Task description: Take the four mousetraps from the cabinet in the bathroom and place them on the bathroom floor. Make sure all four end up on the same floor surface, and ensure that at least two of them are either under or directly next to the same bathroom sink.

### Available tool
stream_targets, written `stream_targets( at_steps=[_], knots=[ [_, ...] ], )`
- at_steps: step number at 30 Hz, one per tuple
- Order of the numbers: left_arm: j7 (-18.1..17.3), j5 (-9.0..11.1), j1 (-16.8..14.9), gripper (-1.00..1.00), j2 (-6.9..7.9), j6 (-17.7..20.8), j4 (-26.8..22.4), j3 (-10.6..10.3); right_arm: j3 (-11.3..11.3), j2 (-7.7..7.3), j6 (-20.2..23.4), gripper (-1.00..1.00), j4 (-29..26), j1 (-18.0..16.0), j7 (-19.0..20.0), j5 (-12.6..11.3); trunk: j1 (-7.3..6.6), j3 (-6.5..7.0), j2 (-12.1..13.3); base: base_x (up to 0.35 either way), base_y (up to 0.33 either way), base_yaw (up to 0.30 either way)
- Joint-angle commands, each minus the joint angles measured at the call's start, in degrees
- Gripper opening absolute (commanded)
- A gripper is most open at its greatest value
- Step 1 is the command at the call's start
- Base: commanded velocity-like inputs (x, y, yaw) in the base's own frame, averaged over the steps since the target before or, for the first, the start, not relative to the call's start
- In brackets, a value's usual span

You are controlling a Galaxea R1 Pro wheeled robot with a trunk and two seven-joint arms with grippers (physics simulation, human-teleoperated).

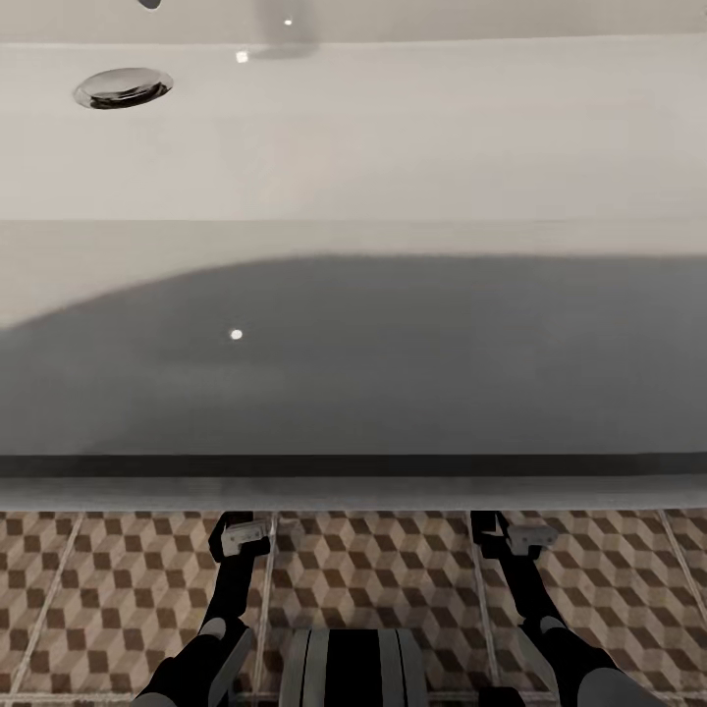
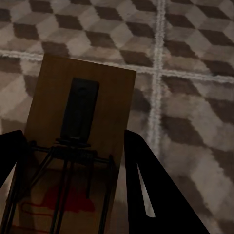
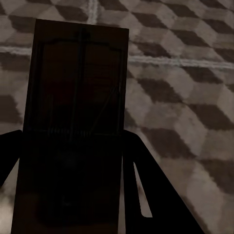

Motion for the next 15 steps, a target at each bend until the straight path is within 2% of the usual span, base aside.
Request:
stream_targets(
  at_steps=[1, 8, 15],
  knots=[
    [0.4, 0.4, -0.03, -1.0, 0.06, -0.19, 0.03, -0.48, 0.5, -0.04, -0.17, -1.0, 0.03, -0.03, -0.04, -0.68, -0.01, -0.03, -0.01, 0.0, 0.0, 0.0],
    [0.4, 0.33, -0.05, -1.0, 0.21, -0.23, 0.42, -0.43, 0.59, -0.03, -0.2, -1.0, 0.03, -0.03, -0.04, -0.67, -0.01, -0.03, -0.01, 0.0, 0.0, 0.0],
    [0.39, 0.38, -0.03, -1.0, 0.1, -0.73, 3.32, -0.39, 0.68, -0.03, -0.58, -1.0, 0.88, -0.04, -0.04, -0.53, -0.01, -0.03, -0.01, 0.0, 0.0, 0.0]
  ],
)
